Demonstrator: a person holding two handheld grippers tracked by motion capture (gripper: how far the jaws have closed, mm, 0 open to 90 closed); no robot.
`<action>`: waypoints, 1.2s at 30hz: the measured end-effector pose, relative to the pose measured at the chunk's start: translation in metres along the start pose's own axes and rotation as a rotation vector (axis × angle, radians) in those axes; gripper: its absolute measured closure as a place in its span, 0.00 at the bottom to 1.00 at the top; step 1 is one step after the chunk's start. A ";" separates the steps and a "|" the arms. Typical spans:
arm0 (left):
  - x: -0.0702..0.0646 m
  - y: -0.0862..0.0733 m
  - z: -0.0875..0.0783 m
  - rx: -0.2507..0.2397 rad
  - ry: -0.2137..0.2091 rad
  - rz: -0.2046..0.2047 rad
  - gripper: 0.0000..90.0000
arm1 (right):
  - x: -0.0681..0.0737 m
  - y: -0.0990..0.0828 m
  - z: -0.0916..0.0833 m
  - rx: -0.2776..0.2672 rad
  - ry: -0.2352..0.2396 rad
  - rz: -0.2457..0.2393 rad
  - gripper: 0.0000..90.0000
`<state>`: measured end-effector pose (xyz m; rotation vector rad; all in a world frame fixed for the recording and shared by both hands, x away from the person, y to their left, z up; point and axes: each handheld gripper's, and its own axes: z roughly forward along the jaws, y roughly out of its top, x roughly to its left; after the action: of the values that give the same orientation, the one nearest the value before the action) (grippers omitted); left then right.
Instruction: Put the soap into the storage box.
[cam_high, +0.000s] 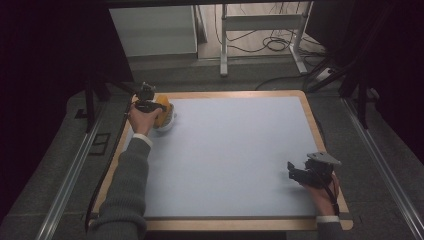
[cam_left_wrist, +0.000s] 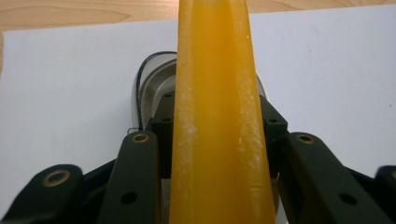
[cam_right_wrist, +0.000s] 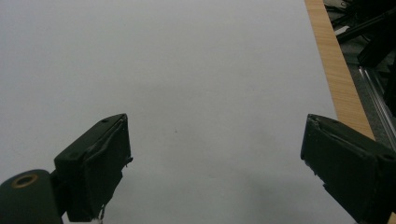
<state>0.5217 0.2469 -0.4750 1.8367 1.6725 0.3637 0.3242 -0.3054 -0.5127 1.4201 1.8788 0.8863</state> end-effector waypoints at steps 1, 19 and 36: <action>-0.001 0.000 0.001 -0.002 0.004 0.001 0.68 | 0.000 0.000 0.000 0.000 0.000 0.000 0.09; -0.004 0.002 -0.012 -0.050 0.019 0.025 0.51 | 0.000 0.000 0.000 0.002 0.003 -0.003 0.09; -0.009 -0.010 -0.054 -0.126 -0.061 0.076 0.23 | 0.001 0.000 -0.001 0.004 0.003 -0.006 0.09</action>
<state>0.4807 0.2521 -0.4377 1.8040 1.5074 0.4313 0.3233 -0.3045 -0.5120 1.4156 1.8875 0.8829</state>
